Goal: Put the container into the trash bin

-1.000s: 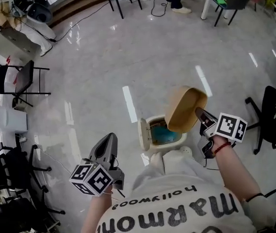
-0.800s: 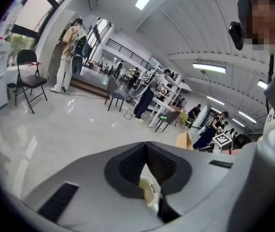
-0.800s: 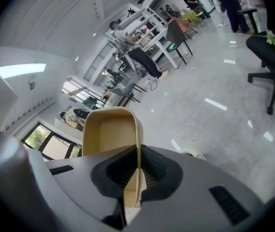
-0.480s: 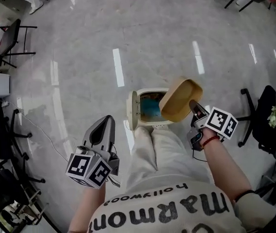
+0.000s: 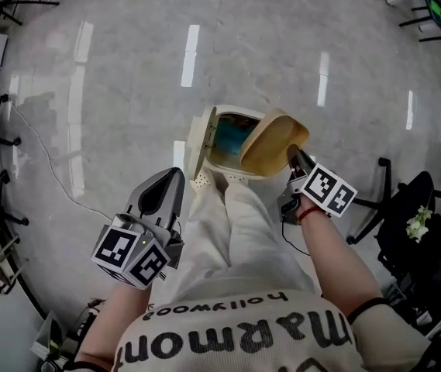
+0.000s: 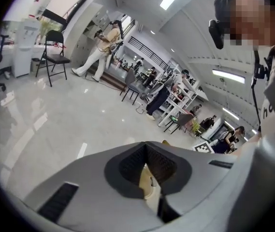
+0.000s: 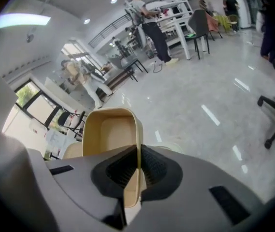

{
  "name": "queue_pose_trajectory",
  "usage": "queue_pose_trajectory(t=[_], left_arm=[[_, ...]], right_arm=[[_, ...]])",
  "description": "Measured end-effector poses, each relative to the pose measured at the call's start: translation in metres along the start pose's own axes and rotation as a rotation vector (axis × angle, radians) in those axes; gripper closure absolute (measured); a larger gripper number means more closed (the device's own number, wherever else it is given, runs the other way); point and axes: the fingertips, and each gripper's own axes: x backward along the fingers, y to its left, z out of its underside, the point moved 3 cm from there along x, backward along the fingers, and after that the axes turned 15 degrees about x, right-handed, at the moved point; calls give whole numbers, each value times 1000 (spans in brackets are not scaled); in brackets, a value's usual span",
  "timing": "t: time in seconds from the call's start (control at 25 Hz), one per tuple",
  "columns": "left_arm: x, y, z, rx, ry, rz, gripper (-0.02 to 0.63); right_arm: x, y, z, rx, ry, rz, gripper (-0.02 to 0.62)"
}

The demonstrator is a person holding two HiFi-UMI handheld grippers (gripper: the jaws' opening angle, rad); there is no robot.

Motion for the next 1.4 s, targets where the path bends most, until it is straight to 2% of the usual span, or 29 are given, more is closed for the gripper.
queue_pose_trajectory(t=[0.12, 0.24, 0.36, 0.52, 0.64, 0.84, 1.04, 1.2, 1.4], left_arm=[[2, 13, 6, 20, -57, -65, 609], [8, 36, 11, 72, -109, -166, 609], [14, 59, 21, 116, -106, -240, 609], [20, 80, 33, 152, -111, -278, 609], [23, 91, 46, 175, -122, -281, 609], [20, 104, 79, 199, -65, -281, 609], [13, 106, 106, 211, 4, -265, 609], [9, 104, 126, 188, 73, -235, 609], [-11, 86, 155, 125, 195, -141, 609]], right_arm=[[-20, -9, 1, 82, 33, 15, 581], [-39, -25, 8, 140, 102, 76, 581], [-54, -39, 18, 226, 186, 158, 581], [-77, -38, 37, 407, 284, 167, 581], [-94, -32, 49, 503, 333, 167, 581], [-117, -32, 67, 464, 369, 217, 581], [-132, -44, 73, 568, 405, 256, 581], [-144, -44, 83, 586, 428, 253, 580], [-155, -48, 94, 585, 453, 252, 580]])
